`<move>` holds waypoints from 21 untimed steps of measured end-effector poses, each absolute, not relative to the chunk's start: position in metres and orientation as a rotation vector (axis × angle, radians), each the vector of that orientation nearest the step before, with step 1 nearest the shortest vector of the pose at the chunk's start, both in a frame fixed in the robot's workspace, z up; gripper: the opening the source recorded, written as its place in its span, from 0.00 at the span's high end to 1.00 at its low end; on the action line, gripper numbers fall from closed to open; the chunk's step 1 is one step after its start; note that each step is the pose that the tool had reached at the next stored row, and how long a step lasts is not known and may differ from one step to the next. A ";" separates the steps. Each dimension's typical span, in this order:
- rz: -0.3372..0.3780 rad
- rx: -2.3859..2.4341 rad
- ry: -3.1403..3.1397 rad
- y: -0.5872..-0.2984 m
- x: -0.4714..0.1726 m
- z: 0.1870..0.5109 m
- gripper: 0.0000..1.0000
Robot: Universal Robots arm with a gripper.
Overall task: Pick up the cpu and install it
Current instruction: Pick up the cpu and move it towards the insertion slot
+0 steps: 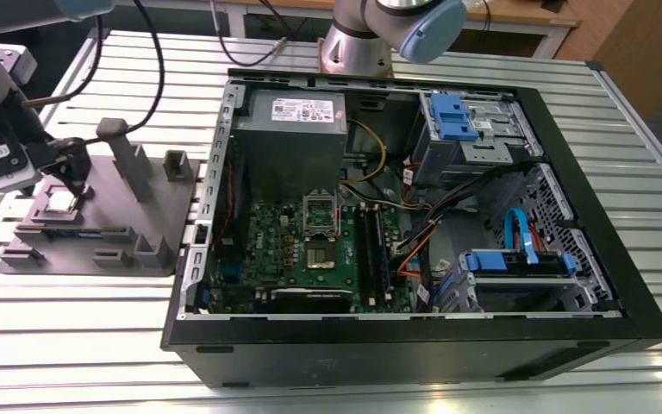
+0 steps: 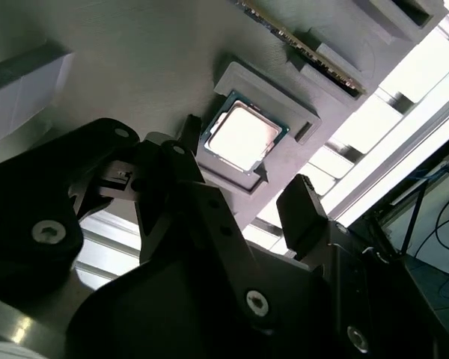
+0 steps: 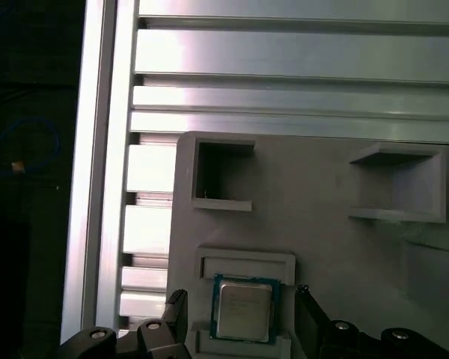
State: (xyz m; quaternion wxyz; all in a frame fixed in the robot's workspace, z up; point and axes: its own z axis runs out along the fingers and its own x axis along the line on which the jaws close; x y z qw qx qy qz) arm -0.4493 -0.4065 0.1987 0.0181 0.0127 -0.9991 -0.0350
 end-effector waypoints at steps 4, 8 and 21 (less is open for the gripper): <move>-0.098 0.039 -3.104 -0.407 -0.449 0.194 0.33; -0.096 0.039 -3.104 -0.407 -0.449 0.191 0.33; -0.096 0.029 -3.104 -0.407 -0.447 0.183 0.33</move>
